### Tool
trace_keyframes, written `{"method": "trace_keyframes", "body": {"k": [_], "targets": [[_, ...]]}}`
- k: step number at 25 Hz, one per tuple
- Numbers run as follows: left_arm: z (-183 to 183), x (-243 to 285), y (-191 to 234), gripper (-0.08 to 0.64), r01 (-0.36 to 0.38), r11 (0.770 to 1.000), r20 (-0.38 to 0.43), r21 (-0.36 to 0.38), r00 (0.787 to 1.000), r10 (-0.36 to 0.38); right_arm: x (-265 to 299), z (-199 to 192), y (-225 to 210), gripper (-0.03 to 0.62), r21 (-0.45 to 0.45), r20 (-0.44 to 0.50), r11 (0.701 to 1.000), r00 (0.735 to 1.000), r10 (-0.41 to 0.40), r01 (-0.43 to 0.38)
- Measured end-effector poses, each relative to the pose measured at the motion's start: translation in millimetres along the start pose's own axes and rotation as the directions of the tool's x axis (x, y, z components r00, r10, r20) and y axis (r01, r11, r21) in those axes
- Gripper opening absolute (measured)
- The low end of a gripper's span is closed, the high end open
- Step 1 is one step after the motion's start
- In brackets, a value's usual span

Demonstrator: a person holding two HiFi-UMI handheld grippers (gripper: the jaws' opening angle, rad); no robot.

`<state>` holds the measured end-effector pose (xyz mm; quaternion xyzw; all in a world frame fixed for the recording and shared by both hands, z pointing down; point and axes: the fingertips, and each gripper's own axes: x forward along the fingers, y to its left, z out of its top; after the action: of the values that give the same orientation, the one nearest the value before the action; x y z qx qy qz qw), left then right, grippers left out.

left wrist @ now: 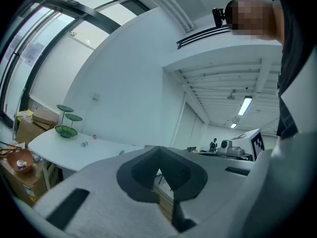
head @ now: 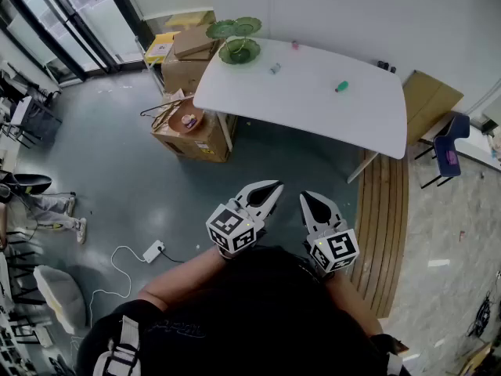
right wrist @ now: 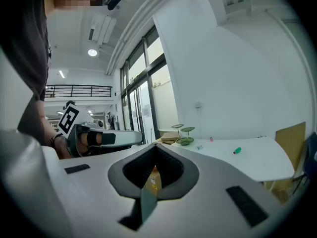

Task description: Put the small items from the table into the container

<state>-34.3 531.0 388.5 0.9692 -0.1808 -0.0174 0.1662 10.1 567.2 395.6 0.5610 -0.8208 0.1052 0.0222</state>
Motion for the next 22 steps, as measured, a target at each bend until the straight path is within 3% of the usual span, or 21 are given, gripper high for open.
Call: {"method": "trace_keyframes", "body": {"k": [12, 22], "targets": [[8.0, 5.0, 38.2, 0.005, 0.030, 0.999, -0.002, -0.020, 1.000, -0.030, 35.0, 5.8, -7.0, 0.015, -0.002, 0.002, 0.999, 0.999, -0.042, 0.042], [56.9, 17.7, 148.6, 0.005, 0.087, 0.996, 0.013, -0.024, 0.996, -0.087, 150.4, 28.2, -16.8, 0.015, -0.016, -0.008, 0.995, 0.996, -0.094, 0.094]]}}
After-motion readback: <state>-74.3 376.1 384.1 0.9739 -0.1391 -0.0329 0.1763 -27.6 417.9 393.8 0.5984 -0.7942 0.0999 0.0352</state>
